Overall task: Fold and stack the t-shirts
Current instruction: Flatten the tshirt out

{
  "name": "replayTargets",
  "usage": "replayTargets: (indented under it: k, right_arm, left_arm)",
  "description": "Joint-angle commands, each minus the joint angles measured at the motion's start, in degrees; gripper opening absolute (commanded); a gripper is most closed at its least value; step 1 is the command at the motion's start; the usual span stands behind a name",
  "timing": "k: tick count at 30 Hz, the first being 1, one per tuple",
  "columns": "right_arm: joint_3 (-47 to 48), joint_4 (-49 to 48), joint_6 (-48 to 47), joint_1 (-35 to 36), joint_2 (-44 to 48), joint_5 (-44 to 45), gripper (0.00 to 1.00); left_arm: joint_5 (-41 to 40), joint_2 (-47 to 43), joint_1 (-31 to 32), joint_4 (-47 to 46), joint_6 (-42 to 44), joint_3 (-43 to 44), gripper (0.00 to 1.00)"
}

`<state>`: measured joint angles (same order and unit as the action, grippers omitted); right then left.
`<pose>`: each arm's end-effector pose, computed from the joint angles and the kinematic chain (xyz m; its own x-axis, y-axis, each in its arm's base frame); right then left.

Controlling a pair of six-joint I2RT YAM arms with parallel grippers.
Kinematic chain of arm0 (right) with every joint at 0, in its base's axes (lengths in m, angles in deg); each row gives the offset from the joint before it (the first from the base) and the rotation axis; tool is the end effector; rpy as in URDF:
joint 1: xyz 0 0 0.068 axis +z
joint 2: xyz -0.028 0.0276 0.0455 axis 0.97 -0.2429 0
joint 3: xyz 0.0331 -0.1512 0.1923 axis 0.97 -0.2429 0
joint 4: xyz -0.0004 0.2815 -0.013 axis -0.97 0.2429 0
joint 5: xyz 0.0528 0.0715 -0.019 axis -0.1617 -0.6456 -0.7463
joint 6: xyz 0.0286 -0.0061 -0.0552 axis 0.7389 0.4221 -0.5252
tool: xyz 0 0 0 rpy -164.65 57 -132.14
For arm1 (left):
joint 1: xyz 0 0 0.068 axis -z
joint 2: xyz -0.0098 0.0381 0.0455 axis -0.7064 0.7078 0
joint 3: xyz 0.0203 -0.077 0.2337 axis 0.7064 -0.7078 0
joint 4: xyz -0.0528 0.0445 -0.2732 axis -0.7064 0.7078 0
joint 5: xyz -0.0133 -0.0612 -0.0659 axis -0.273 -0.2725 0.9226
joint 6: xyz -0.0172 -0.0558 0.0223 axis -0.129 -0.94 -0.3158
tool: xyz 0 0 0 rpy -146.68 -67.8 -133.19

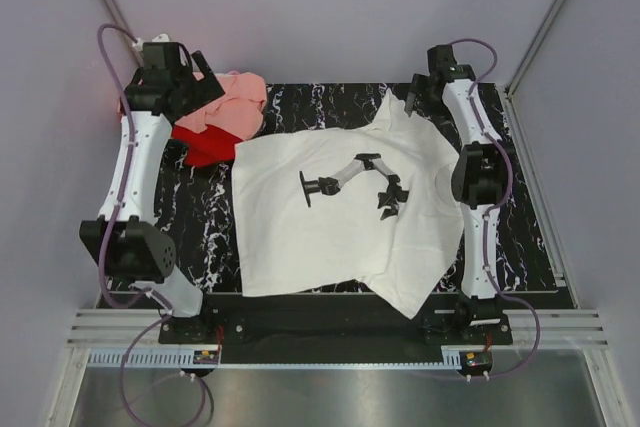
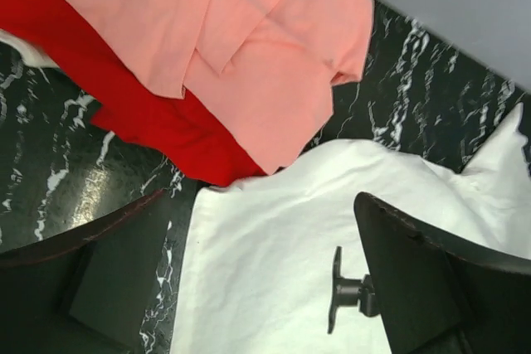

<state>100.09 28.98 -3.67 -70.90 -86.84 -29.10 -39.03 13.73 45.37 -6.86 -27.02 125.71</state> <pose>0.5367 0.0400 0.2105 -0.8113 0.1900 -0.5529 0.2167 0.9761 0.0175 0.3873 0.0004 0.3712 -0.5280 -0.4626 -0.7122 -0.3325 0.8843 -0.3280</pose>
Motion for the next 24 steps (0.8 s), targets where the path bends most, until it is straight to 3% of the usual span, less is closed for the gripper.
replayTargets:
  k: [1,5,9,13,17,24]
  right_arm:
    - [0.9,-1.1,3.1,1.9,16.7,-5.4,1.0]
    - [-9.7,-3.1,1.9,1.9,24.5,-2.7,1.0]
    - [-26.2,-7.6,1.8,1.8,32.4,-2.9,1.0]
    - [-38.1,-8.9,7.6,1.8,36.4,-4.8,1.0]
    - [-57.6,-21.9,12.2,1.7,43.0,-14.3,1.0]
    - [-62.3,-23.1,13.6,0.2,37.4,-19.3,1.0]
  left_arm:
    - [-5.3,-8.0,0.6,2.9,2.1,2.7,0.99]
    - [-7.5,-16.6,4.8,0.2,2.7,-8.9,0.99]
    - [-4.5,-25.8,7.7,-5.9,2.0,-25.7,0.98]
    - [-2.3,-31.2,11.0,-10.8,-0.9,-43.1,0.95]
    - [-0.5,-32.7,15.2,-15.3,-3.7,-51.0,0.94]
    - [3.5,-24.1,17.3,-21.8,-5.7,-54.0,0.94]
